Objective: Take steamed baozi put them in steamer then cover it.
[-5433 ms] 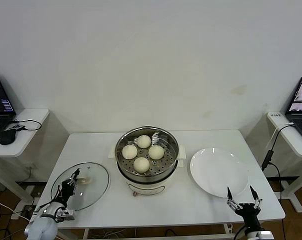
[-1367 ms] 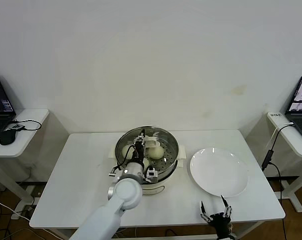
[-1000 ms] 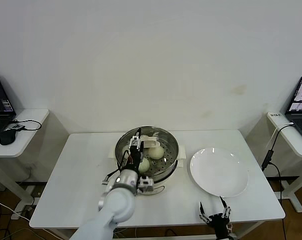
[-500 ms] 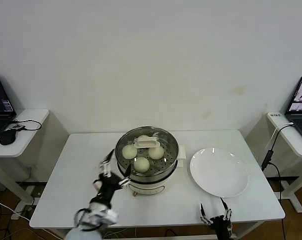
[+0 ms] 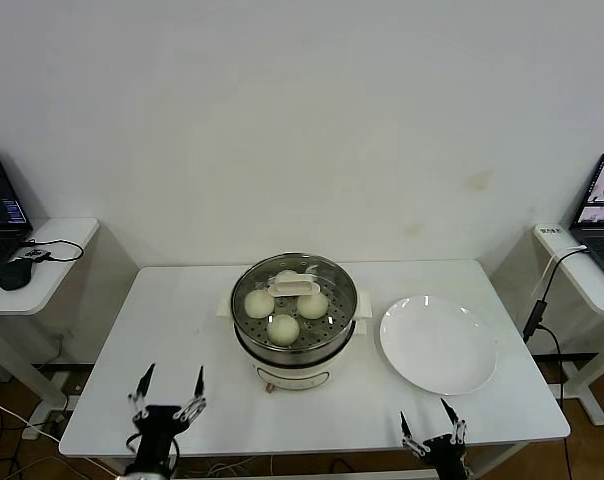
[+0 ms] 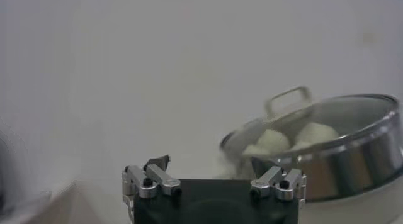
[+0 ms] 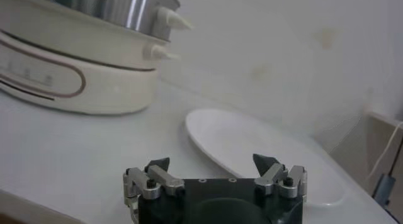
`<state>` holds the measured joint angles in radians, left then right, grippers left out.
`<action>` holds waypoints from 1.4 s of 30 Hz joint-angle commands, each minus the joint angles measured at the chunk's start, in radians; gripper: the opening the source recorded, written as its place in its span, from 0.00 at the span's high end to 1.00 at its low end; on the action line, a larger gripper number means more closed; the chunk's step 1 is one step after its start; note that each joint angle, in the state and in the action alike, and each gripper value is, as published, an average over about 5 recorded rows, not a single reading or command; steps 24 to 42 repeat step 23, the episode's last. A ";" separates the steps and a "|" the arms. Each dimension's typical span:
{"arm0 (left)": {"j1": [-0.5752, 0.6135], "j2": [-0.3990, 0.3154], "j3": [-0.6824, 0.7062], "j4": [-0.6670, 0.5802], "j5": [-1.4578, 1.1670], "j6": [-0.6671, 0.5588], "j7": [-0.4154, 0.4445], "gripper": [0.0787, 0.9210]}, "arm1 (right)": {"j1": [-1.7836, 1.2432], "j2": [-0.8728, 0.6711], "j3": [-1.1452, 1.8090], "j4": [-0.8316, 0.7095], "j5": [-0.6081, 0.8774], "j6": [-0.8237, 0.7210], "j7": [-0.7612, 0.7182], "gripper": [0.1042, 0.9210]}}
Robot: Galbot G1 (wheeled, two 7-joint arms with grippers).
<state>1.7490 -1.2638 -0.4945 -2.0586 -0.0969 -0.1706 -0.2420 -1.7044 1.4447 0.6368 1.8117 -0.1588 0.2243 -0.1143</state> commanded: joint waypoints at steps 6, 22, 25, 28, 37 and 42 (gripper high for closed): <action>0.132 -0.104 -0.064 0.064 -0.184 -0.088 0.052 0.12 | -0.058 -0.068 -0.016 0.112 0.161 -0.058 -0.027 0.12; 0.112 -0.171 -0.044 0.023 -0.126 0.026 0.084 0.12 | -0.021 -0.005 -0.044 0.151 0.239 -0.121 -0.020 0.12; 0.113 -0.172 -0.043 0.020 -0.120 0.025 0.084 0.12 | -0.021 -0.004 -0.043 0.152 0.238 -0.125 -0.021 0.12; 0.113 -0.172 -0.043 0.020 -0.120 0.025 0.084 0.12 | -0.021 -0.004 -0.043 0.152 0.238 -0.125 -0.021 0.12; 0.113 -0.172 -0.043 0.020 -0.120 0.025 0.084 0.12 | -0.021 -0.004 -0.043 0.152 0.238 -0.125 -0.021 0.12; 0.113 -0.172 -0.043 0.020 -0.120 0.025 0.084 0.12 | -0.021 -0.004 -0.043 0.152 0.238 -0.125 -0.021 0.12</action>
